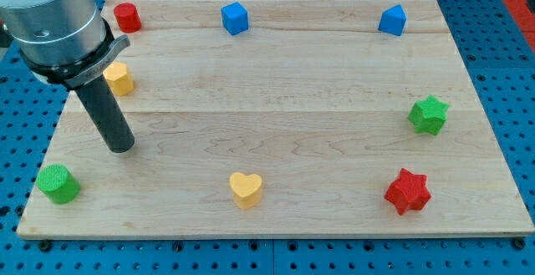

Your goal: Move blue cube slightly right

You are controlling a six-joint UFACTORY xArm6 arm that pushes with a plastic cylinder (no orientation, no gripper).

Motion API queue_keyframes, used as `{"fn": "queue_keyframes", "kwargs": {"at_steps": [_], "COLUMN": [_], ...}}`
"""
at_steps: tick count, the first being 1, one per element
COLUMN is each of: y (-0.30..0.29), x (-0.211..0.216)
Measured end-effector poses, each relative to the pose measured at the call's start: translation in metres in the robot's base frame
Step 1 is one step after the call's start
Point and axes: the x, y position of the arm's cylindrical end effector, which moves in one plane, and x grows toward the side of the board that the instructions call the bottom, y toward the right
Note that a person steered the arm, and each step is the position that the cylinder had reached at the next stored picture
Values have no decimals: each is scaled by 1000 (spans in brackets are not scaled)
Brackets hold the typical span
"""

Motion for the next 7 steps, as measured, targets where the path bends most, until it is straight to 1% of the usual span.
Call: {"fn": "queue_keyframes", "kwargs": {"at_steps": [2,3,6,7], "y": [-8,-10,-15,19], "x": [-3,-17,-21,-30]}}
